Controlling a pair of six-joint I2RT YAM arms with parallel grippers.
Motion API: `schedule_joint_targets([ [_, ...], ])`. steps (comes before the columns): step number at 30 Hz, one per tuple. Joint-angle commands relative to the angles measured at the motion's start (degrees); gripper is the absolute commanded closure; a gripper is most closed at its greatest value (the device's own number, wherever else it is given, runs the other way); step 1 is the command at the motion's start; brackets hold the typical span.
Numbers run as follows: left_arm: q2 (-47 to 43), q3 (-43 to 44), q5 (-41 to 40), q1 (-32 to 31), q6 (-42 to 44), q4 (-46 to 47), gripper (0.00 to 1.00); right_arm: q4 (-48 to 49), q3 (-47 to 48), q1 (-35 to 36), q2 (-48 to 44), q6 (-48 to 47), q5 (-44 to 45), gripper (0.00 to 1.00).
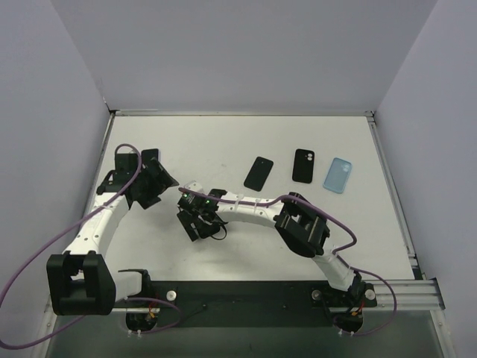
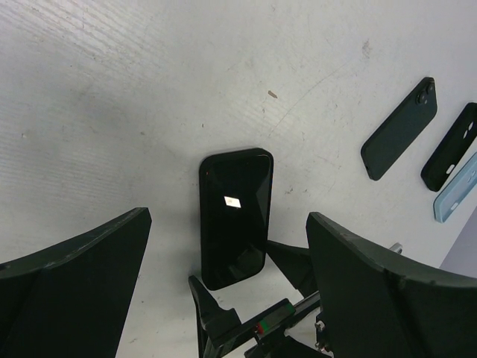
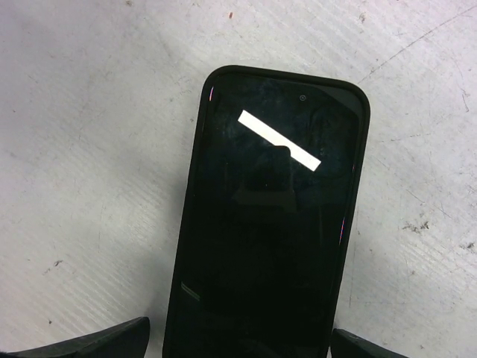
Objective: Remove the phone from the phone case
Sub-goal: Pick up the phone at the center of the board.
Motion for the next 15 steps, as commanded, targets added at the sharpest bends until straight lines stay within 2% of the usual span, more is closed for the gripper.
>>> schedule_joint_targets([
  [1, -1.02, -0.89, 1.17, 0.45, -1.24, 2.83, 0.03, -1.94, -0.52, 0.16, 2.3, -0.07, 1.22, 0.08],
  [2, -0.85, -1.5, 1.6, 0.45, -1.59, 2.92, 0.02, -1.86, -0.69, 0.07, 2.3, 0.02, 1.49, 0.15],
  [3, -0.67, -1.85, 1.78, 0.45, -1.68, 3.36, 0.03, -2.03, -0.78, -0.02, 2.3, 0.11, 1.84, 0.31],
  [6, -0.5, -3.35, 1.78, 0.45, -2.65, 3.71, 0.03, -1.95, -1.66, -0.55, 0.99, 0.55, 2.28, 0.59],
  [7, -0.41, -3.78, 1.87, 0.45, -2.74, 4.41, 0.04, -1.95, -1.83, -0.72, 0.63, 0.63, 2.11, 0.66],
  [12, 1.61, -6.77, 10.82, 0.45, -3.44, 9.33, 0.04, 0.41, -5.25, -3.96, -4.11, 2.83, -2.89, 0.87],
  [15, 3.63, -9.66, 17.06, 0.45, -4.4, 14.25, 0.06, 6.02, -9.03, -5.99, -8.32, 5.46, -9.83, 0.9],
])
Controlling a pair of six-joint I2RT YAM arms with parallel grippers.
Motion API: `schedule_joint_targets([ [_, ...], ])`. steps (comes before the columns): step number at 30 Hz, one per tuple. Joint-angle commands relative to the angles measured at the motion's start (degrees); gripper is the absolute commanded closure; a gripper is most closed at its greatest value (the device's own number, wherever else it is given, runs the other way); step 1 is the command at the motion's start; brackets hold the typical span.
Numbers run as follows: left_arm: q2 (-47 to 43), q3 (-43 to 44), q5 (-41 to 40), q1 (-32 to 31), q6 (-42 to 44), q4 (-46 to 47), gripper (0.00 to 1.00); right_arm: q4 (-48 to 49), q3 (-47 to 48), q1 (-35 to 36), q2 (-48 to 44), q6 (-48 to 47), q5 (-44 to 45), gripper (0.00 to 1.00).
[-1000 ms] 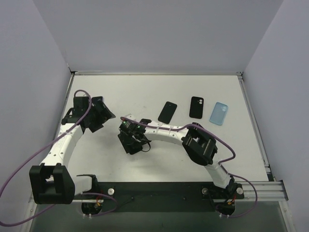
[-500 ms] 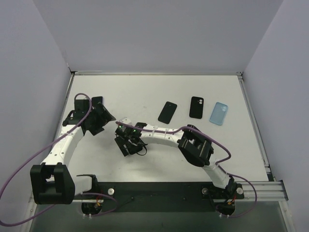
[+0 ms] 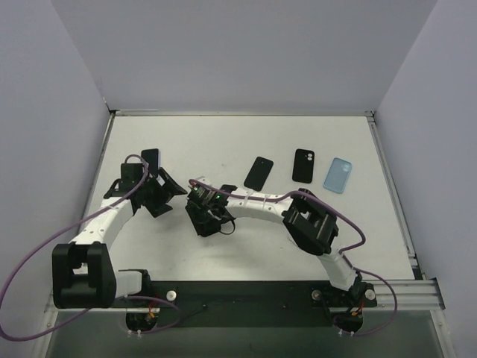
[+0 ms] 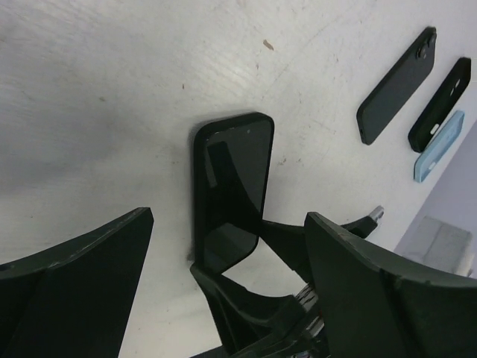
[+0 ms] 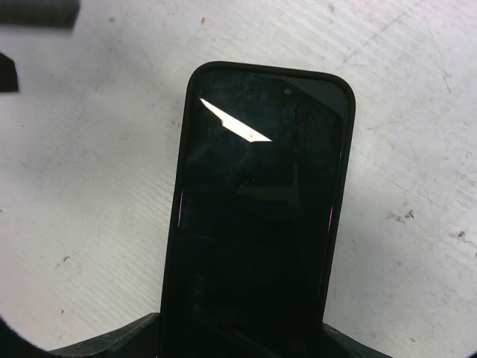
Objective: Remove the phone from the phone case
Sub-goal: Pick up the phone at the center of the board.
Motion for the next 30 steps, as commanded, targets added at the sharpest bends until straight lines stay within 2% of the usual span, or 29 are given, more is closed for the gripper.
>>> schedule_joint_targets([
  [1, 3.15, -3.62, 11.15, 0.29, -2.0, 11.3, 0.08, 3.62, -7.3, -5.31, -6.54, 4.9, -8.57, 0.93],
  [4, 6.48, -5.82, 14.93, 0.29, -2.36, 14.56, 0.09, 8.02, -10.39, -8.13, -8.83, 7.71, -14.91, 1.0],
  [10, 13.08, -6.88, 19.51, -1.37, -3.05, 19.92, 0.09, 10.31, -11.2, -9.63, -9.8, 8.77, -21.15, 1.0],
  [18, 18.8, -7.06, 22.15, -5.24, -7.01, 30.66, 0.1, 11.19, -11.9, -9.9, -10.06, 8.51, -23.7, 1.0],
  [24, 24.95, -3.98, 22.06, -8.49, -6.22, 29.78, 0.25, 11.9, -12.69, -10.25, -11.82, 6.05, -27.22, 1.0],
  [28, 26.54, -3.72, 21.1, -9.55, -7.63, 30.84, 0.42, 11.81, -13.04, -10.95, -12.96, 5.35, -28.63, 1.0],
  [29, 26.54, -3.54, 20.83, -9.9, -7.63, 30.58, 0.53, 11.72, -13.04, -11.04, -13.31, 5.17, -28.81, 1.0],
  [30, 26.54, -3.37, 20.39, -10.16, -7.63, 29.97, 0.6, 11.63, -13.13, -11.04, -13.49, 5.08, -28.81, 1.0],
])
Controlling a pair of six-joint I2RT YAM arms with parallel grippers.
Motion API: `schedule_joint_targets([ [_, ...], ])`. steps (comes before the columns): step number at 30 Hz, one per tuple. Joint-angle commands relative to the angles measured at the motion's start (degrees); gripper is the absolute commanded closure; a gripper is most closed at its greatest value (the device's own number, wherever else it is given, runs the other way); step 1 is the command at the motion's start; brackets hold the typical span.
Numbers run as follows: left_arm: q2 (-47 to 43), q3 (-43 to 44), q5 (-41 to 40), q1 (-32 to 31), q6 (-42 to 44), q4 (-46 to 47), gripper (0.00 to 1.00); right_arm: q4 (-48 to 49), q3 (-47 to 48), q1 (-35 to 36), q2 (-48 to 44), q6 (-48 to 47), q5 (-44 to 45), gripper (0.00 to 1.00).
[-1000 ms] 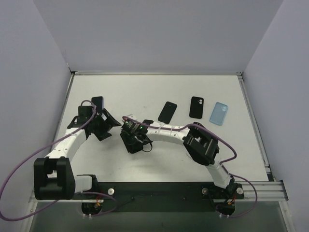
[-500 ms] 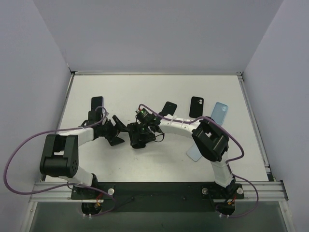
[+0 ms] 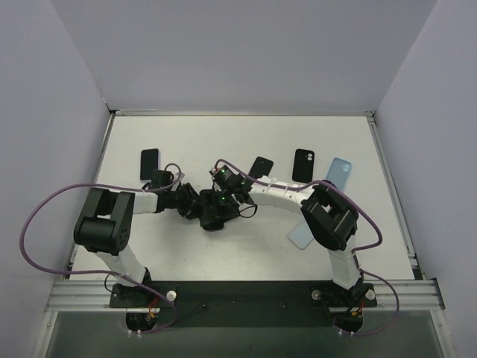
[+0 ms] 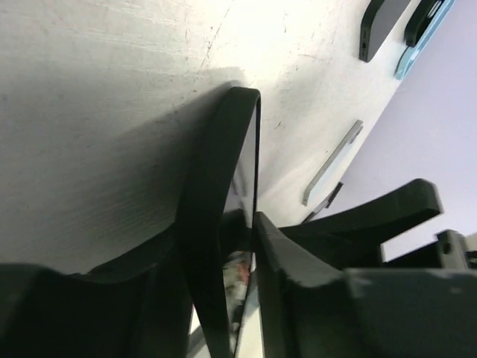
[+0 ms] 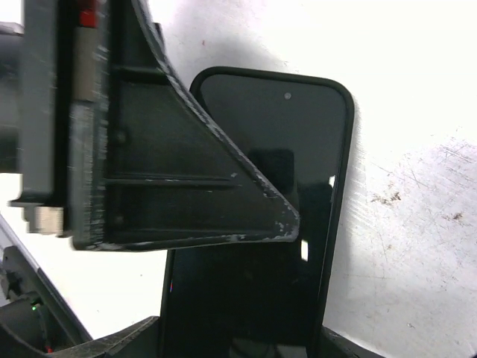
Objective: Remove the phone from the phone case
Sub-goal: Pick up the phone at the center of the board.
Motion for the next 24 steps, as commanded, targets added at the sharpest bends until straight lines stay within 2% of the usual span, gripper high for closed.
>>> schedule_joint_targets([
  [1, 0.73, 1.86, -2.73, -1.09, 0.22, 0.48, 0.68, -0.02, -0.41, -0.5, -5.29, -1.54, -3.96, 1.0],
  [2, 0.46, 2.04, -3.0, -1.18, 0.22, 0.21, 0.8, -0.11, -0.5, -0.5, -5.47, -1.54, -4.04, 1.0],
  [4, 0.03, 2.39, -3.26, -1.18, 0.31, -0.76, 0.95, -0.37, -0.59, -0.68, -5.56, -2.06, -4.31, 1.0],
  [5, -0.24, 3.0, -3.35, -1.18, 0.31, -1.02, 1.0, -0.8, -0.59, -0.77, -5.91, -2.24, -4.31, 1.0],
  [6, -0.5, 3.27, -3.27, -1.1, 0.31, -1.54, 1.0, -1.24, -0.5, -1.03, -6.0, -2.5, -4.31, 1.0],
  [7, -1.2, 3.53, -2.83, -1.1, -0.04, -1.55, 1.0, -1.6, -0.41, -1.29, -6.52, -2.68, -4.39, 0.88],
  [8, -1.73, 4.14, -2.48, -1.1, -0.22, -1.46, 1.0, -2.38, -0.24, -1.9, -6.96, -2.94, -4.48, 0.46],
  [11, -3.93, 6.86, -0.98, -0.4, -0.13, -2.42, 1.0, -5.1, 0.38, -3.14, -9.77, -4.44, -1.94, 0.07],
  [12, -4.63, 7.65, -0.63, -0.22, -0.13, -2.95, 1.0, -5.72, 0.47, -3.4, -10.82, -4.96, -0.89, 0.0],
  [17, -9.11, 11.61, 3.05, 1.63, -1.27, -0.16, 1.0, -7.49, 0.47, -5.25, -17.77, -6.81, 4.91, 0.0],
  [20, -10.87, 11.09, 7.88, 3.38, -7.76, 11.25, 1.0, -7.31, 0.73, -7.97, -20.23, -6.03, 1.26, 0.0],
  [21, -11.14, 10.83, 10.16, 3.91, -12.04, 18.33, 1.0, -7.05, 0.73, -8.93, -20.67, -5.24, 0.01, 0.0],
  [23, -11.23, 9.6, 12.11, 5.05, -17.42, 27.23, 1.0, -5.39, 0.56, -12.09, -21.81, -2.7, -2.98, 0.06],
  [24, -10.71, 8.99, 13.25, 5.4, -24.06, 37.55, 1.0, -4.42, 0.21, -13.06, -22.25, 0.8, -5.34, 0.07],
])
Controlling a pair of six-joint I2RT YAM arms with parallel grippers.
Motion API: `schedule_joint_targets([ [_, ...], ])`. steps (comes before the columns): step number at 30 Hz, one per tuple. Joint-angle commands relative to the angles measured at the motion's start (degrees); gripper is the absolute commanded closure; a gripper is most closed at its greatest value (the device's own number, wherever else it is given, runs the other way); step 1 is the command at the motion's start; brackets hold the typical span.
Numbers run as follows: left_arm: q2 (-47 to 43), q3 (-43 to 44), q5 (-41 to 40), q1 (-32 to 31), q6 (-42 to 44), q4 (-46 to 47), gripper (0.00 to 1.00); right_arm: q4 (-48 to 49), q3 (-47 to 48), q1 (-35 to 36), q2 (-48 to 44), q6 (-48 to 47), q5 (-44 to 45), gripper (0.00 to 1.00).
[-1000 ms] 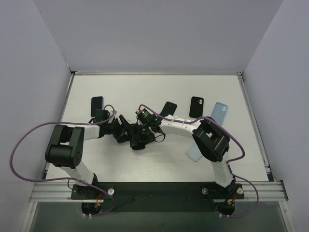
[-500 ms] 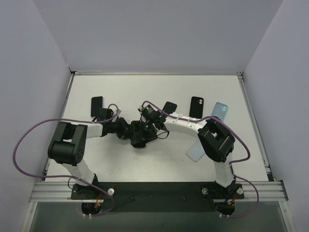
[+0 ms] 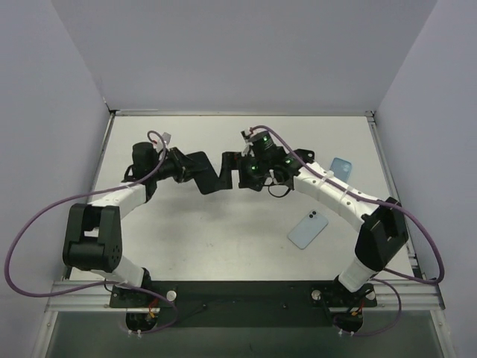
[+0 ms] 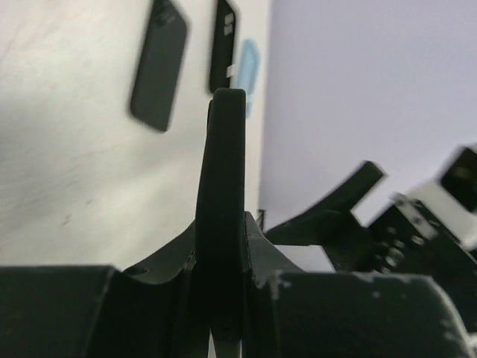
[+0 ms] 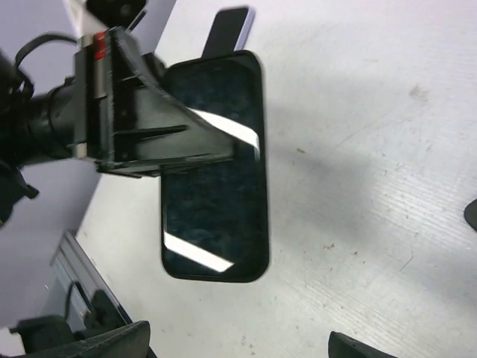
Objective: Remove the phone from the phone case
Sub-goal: Pick up the phone at the center of the board, then remove the phone case from the phone.
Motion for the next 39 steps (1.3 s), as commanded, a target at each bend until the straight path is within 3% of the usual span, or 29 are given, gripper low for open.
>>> schedule_joint_targets([
  [1, -1.35, -0.78, 8.51, 2.19, -20.2, 34.78, 1.0, 3.35, -0.62, -6.48, -2.6, 7.08, -7.62, 0.08],
  [6, 7.24, -1.5, 6.24, 3.78, -48.11, 75.87, 1.0, 20.83, -7.99, -9.76, -6.12, 15.33, -20.37, 0.13],
  [8, 9.81, -0.8, 4.92, 3.78, -52.65, 82.19, 1.0, 28.77, -11.25, -9.85, -8.15, 17.37, -21.44, 0.13],
  [12, 9.47, -1.67, 4.3, 3.87, -51.18, 82.3, 1.0, 37.9, -14.59, -9.93, -9.55, 22.46, -23.64, 0.14],
  [18, 8.59, -0.97, 3.95, 3.78, -51.61, 82.57, 1.0, 51.0, -16.45, -9.93, -6.84, 32.65, -25.31, 0.25],
  [24, 6.66, -1.67, 4.03, 3.78, -51.79, 82.57, 1.0, 67.88, -15.75, -10.02, -0.34, 45.22, -25.31, 0.47],
  [32, 4.37, -3.69, 3.86, 3.78, -51.52, 82.57, 1.0, 66.66, -13.38, -9.49, 3.1, 45.41, -24.35, 0.64],
  [39, 2.7, -4.22, 3.94, 3.78, -51.44, 82.04, 1.0, 72.37, -13.82, -9.49, 4.68, 49.63, -24.08, 0.74],
])
